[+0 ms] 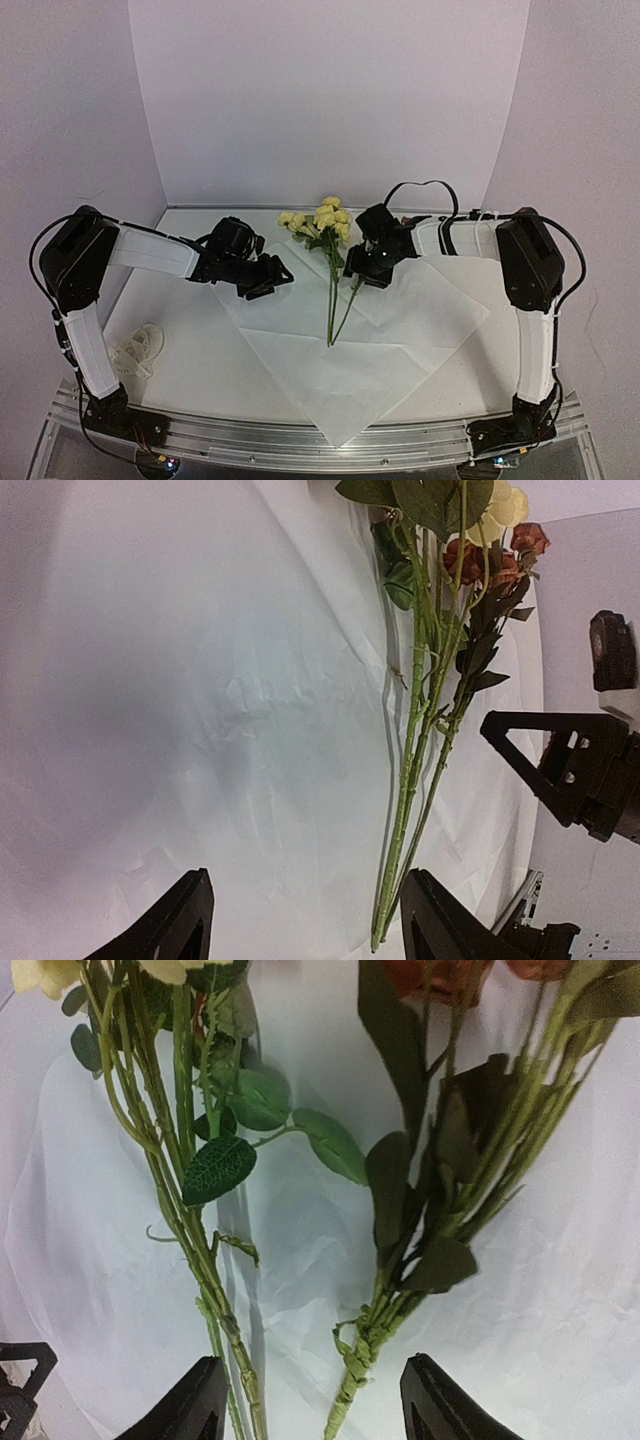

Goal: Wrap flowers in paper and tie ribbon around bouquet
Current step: Place the fake flower on the flattened wrapping paper, then adjust the fake flower on the flattened wrapping paper, then pick up the bottom corner of the flattened wrapping paper from the center of the board, then fold the bottom corner of the flattened wrapping paper at the center of the board.

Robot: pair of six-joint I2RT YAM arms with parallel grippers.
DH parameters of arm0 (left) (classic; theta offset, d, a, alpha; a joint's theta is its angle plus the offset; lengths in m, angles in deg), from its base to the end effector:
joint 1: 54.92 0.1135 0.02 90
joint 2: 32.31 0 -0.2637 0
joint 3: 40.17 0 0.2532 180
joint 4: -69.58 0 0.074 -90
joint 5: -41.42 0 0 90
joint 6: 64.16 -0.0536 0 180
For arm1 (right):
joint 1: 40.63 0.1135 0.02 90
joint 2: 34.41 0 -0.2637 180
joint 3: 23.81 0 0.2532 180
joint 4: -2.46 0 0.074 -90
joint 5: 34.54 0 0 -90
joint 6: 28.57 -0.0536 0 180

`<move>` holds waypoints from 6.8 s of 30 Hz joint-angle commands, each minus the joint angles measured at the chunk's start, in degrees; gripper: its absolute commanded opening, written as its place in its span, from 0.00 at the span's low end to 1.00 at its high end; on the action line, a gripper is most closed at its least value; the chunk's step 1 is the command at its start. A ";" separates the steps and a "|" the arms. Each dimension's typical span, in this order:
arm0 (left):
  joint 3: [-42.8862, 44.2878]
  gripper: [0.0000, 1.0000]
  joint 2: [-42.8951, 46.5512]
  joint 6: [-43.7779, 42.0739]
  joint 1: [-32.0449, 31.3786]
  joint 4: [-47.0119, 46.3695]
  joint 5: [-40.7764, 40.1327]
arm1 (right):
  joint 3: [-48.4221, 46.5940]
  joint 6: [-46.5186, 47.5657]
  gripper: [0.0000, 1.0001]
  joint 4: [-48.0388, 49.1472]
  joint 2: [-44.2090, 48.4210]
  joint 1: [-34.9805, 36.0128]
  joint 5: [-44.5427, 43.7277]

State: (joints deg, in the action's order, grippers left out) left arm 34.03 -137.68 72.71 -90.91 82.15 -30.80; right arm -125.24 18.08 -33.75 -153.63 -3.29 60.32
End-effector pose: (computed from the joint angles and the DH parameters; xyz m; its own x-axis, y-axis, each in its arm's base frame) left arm 0.3115 -0.2465 0.1503 -0.9211 -0.1899 -0.3399 0.0963 0.7346 -0.6716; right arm 0.3667 0.2855 0.1632 -0.9098 0.1662 -0.3804 -0.0267 0.8909 0.4533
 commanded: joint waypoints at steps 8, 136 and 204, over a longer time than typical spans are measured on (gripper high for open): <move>2.79 0.67 -1.46 -1.03 0.76 -2.21 1.63 | -7.90 -3.43 0.63 -4.27 -3.14 -6.27 -2.11; -34.83 0.69 41.76 13.51 -16.57 0.78 -12.07 | 21.10 -2.73 0.55 -9.91 10.80 54.61 -10.74; -7.73 0.43 15.36 -4.15 -5.50 1.77 4.09 | -33.62 33.43 0.01 -30.95 -12.85 16.64 -24.62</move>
State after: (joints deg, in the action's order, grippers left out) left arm 22.41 -118.98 70.05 -96.59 88.57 -31.94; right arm -155.69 51.80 -65.69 -164.59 14.06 34.25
